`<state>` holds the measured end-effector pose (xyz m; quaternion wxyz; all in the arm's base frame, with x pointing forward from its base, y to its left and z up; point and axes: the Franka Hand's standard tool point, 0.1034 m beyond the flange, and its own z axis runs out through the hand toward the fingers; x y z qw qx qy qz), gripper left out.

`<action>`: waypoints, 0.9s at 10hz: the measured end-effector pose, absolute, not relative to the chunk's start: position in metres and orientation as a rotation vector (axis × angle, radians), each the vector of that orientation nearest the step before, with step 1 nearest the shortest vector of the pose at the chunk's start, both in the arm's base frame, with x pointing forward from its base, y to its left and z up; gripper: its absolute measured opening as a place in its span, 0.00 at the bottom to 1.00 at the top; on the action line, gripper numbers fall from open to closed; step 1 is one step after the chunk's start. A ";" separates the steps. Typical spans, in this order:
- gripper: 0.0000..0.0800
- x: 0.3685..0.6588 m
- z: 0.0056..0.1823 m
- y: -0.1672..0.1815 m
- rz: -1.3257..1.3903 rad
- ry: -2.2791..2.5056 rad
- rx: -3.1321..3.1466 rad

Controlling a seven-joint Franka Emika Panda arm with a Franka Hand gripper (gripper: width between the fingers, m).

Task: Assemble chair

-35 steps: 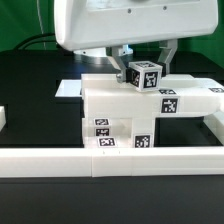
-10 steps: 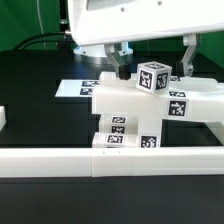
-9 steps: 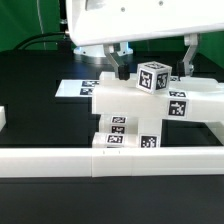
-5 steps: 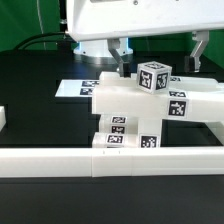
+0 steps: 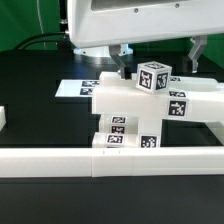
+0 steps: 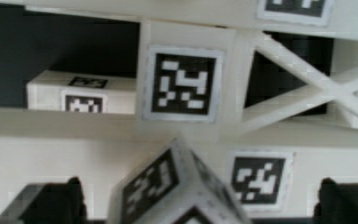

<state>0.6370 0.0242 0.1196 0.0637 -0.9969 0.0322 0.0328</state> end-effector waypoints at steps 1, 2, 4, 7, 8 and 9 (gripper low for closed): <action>0.81 0.639 0.119 0.023 0.102 0.097 -3.010; 0.81 0.639 0.119 0.023 0.097 0.071 -3.011; 0.81 0.639 0.118 0.020 0.088 -0.167 -3.020; 0.81 0.638 0.117 0.015 0.075 -0.715 -2.972; 0.81 0.638 0.117 0.015 0.072 -0.791 -2.951; 0.81 0.639 0.117 0.013 0.063 -1.013 -2.893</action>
Offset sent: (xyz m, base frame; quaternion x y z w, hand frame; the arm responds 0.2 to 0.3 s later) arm 0.0033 -0.0081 -0.0018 -0.0333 -0.0001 -0.2167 0.9757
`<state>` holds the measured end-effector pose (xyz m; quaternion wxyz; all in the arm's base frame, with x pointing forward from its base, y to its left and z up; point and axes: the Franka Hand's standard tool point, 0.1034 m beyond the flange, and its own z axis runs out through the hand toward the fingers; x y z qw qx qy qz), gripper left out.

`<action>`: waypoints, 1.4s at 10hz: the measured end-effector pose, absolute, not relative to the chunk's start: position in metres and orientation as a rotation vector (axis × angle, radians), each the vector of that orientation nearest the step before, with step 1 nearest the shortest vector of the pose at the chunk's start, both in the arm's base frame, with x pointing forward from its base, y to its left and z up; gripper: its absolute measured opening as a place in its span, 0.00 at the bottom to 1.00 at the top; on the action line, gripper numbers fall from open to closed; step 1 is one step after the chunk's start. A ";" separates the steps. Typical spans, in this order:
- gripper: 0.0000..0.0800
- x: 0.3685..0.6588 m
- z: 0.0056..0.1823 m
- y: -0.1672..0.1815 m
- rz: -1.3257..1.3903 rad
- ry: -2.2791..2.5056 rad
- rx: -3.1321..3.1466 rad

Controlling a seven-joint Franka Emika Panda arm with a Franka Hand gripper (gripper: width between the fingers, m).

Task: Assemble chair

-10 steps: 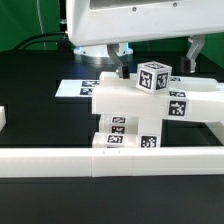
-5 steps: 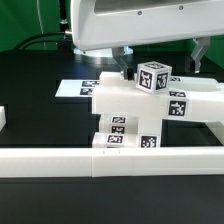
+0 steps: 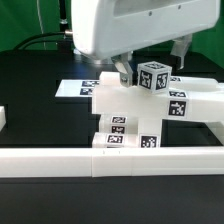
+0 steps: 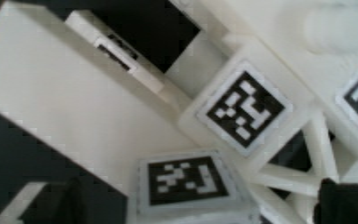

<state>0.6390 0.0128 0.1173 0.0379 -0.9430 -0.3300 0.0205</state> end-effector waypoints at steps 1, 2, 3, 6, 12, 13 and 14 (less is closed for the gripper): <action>0.81 0.640 0.117 0.012 0.047 -1.076 -2.873; 0.80 0.640 0.117 0.010 0.048 -1.071 -2.875; 0.80 0.640 0.117 0.011 0.048 -1.070 -2.875; 0.35 0.640 0.117 0.010 0.048 -1.047 -2.884; 0.36 0.641 0.117 0.003 -0.042 -0.503 -3.025; 0.36 0.640 0.116 0.002 -0.079 -0.397 -3.034; 0.36 0.640 0.116 0.002 -0.116 -0.179 -3.032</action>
Offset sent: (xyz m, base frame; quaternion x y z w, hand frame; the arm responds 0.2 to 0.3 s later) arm 0.0000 0.0000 0.0000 0.0000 0.0000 0.0000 1.0000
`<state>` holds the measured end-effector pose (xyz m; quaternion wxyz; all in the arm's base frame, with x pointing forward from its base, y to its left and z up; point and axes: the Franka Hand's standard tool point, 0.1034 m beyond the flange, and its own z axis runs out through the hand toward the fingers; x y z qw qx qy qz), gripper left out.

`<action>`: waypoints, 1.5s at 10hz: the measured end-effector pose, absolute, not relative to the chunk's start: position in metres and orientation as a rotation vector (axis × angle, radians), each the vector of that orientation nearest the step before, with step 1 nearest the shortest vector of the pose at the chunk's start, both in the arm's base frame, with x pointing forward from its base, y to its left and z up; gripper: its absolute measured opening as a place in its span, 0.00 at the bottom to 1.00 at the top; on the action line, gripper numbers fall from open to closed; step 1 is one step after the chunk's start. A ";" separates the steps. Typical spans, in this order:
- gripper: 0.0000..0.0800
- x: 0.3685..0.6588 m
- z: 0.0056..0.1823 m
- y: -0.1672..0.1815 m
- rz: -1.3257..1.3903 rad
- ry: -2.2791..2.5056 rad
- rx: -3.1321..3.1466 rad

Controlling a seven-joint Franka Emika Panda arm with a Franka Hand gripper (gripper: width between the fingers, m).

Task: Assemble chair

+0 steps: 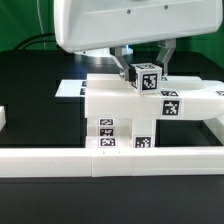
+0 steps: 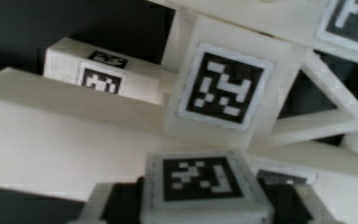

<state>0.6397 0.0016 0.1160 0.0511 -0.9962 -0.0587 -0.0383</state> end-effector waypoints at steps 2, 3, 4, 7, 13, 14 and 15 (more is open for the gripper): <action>0.36 0.640 0.116 0.002 -0.106 0.063 -3.028; 0.36 0.640 0.116 0.003 -0.100 0.168 -3.021; 0.36 0.640 0.116 0.003 -0.093 0.282 -3.009; 0.36 0.640 0.116 0.000 -0.065 0.722 -2.884; 0.36 0.643 0.117 0.009 -0.016 1.467 -2.572; 0.36 0.643 0.117 0.010 -0.006 1.546 -2.522; 0.37 0.643 0.117 0.010 -0.006 1.539 -2.526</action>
Offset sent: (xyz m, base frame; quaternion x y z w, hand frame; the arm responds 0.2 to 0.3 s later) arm 0.0000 0.0000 0.0000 0.0000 0.0000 0.1938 0.9810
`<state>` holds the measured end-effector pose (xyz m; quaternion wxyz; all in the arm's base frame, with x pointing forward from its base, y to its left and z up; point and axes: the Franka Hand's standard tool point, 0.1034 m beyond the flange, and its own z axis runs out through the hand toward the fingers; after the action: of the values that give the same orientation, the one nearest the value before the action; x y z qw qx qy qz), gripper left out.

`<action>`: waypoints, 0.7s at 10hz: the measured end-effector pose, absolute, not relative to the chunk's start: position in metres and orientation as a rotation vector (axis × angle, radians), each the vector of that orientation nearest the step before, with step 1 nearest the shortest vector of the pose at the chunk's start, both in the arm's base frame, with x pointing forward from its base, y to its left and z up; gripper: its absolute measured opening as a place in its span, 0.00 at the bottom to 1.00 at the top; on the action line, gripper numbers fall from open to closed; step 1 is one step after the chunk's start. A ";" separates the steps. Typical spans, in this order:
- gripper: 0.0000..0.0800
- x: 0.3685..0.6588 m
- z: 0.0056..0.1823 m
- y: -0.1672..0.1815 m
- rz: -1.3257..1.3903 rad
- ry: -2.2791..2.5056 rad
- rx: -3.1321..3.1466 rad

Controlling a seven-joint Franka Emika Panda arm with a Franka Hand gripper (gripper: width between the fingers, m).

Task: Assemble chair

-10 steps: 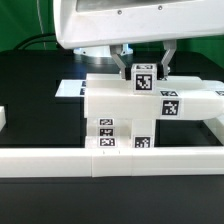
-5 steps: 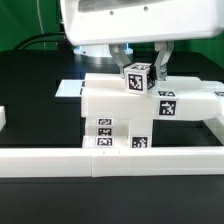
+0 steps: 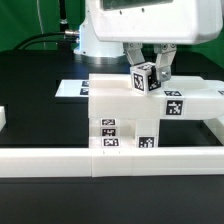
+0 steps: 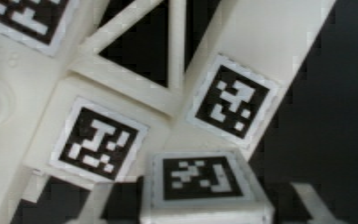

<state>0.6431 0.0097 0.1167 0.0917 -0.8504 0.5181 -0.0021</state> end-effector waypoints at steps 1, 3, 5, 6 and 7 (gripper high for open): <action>0.37 0.643 0.116 0.010 -0.007 1.521 -2.538; 0.75 0.644 0.117 0.008 -0.015 1.460 -2.573; 0.80 0.644 0.117 0.008 -0.038 1.253 -2.681; 0.81 0.644 0.117 0.008 -0.046 1.161 -2.724; 0.81 0.644 0.116 0.008 -0.053 1.089 -2.755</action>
Offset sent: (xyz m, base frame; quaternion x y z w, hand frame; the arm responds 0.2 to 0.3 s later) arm 0.0040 0.0014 0.0069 0.0250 -0.0114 -0.0825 0.9962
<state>0.6435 0.0076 0.1163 0.0893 -0.9261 0.3662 -0.0178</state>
